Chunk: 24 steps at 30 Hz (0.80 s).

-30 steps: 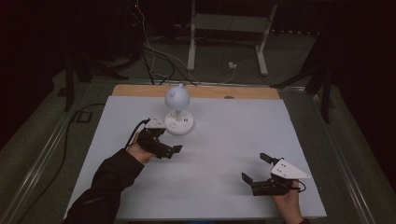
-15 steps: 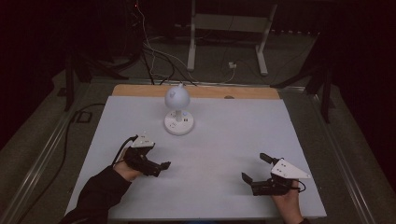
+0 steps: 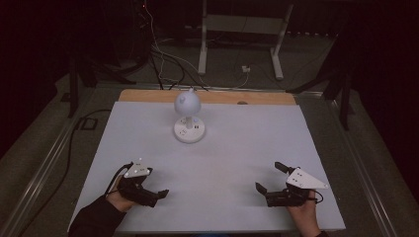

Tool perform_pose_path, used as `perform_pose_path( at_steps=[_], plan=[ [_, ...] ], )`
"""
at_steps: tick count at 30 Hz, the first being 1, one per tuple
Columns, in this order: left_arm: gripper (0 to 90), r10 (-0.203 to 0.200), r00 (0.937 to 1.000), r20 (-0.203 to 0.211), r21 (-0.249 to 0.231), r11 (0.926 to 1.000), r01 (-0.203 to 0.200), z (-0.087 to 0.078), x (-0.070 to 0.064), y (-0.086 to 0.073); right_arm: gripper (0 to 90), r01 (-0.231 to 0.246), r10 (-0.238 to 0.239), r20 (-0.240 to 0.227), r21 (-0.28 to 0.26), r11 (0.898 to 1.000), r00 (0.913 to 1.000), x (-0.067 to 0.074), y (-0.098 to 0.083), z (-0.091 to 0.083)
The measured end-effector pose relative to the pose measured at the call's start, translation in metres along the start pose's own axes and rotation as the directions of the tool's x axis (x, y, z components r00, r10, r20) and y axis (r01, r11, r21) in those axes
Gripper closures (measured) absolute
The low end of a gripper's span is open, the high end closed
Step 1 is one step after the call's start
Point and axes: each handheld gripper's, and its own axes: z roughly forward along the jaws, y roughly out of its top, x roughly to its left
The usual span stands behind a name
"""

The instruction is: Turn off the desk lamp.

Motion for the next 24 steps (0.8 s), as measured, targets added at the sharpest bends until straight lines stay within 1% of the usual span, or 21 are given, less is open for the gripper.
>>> perform_pose_path(
  at_steps=[1, 2, 3, 5, 7, 10, 11, 14, 18, 21, 22, 24],
  plan=[
    [0.6, 0.002, 1.0, 0.002, 0.003, 1.0, -0.002, -0.001, -0.001, -0.003, 0.0, 0.0, 0.0, -0.001, 0.002, 1.0, 1.0, 0.0, 0.0, 0.0],
    [0.6, 0.009, 0.9999, -0.006, 0.001, 1.0, -0.009, -0.003, -0.001, -0.005, 0.0, 0.003, -0.003, -0.001, 0.003, 1.0, 1.0, 0.0, 0.0, 0.0],
    [0.6, 0.011, 0.9999, -0.006, -0.007, 0.9999, -0.011, -0.004, -0.001, -0.007, 0.0, 0.006, -0.006, -0.001, 0.0, 1.0, 1.0, 0.001, 0.0, 0.0],
    [0.6, -0.003, 0.9999, 0.017, -0.031, 0.9995, 0.003, -0.008, 0.0, -0.013, 0.0, 0.002, -0.002, -0.002, 0.001, 1.0, 1.0, 0.001, 0.0, 0.0],
    [0.6, -0.006, 0.9997, 0.022, -0.046, 0.9989, 0.007, -0.011, 0.0, -0.016, 0.0, 0.005, -0.005, -0.003, 0.005, 1.0, 1.0, 0.0, 0.0, 0.0],
    [0.7, 0.014, 0.9999, 0.009, -0.029, 0.9995, -0.013, -0.014, 0.001, -0.021, 0.0, 0.008, -0.008, -0.003, 0.002, 1.0, 1.0, 0.001, 0.0, 0.0],
    [0.7, 0.009, 0.9999, 0.008, -0.028, 0.9996, -0.008, -0.014, 0.001, -0.023, 0.0, 0.005, -0.005, -0.003, 0.001, 1.0, 1.0, 0.001, 0.0, 0.0],
    [0.7, 0.03, 0.9995, 0.007, -0.004, 0.9996, -0.029, -0.015, 0.002, -0.027, 0.0, 0.006, -0.006, -0.004, 0.003, 1.0, 1.0, 0.001, 0.0, 0.0],
    [0.7, 0.036, 0.9993, 0.0, -0.013, 0.9993, -0.036, -0.016, 0.001, -0.028, 0.0, -0.003, 0.003, -0.01, 0.0, 1.0, 0.9999, 0.0, 0.0, 0.0],
    [0.7, 0.043, 0.9991, -0.001, -0.011, 0.999, -0.043, -0.016, 0.002, -0.028, 0.0, 0.005, -0.005, -0.01, 0.001, 1.0, 0.9999, 0.0, 0.001, 0.0],
    [0.7, 0.039, 0.9992, 0.002, -0.01, 0.9992, -0.039, -0.015, 0.002, -0.028, 0.0, 0.004, -0.004, -0.011, 0.0, 1.0, 0.9999, 0.0, 0.001, 0.0],
    [0.7, 0.044, 0.999, 0.002, -0.009, 0.999, -0.044, -0.015, 0.002, -0.028, 0.0, 0.004, -0.004, -0.012, 0.004, 1.0, 0.9999, 0.001, 0.0, 0.0]
  ],
)
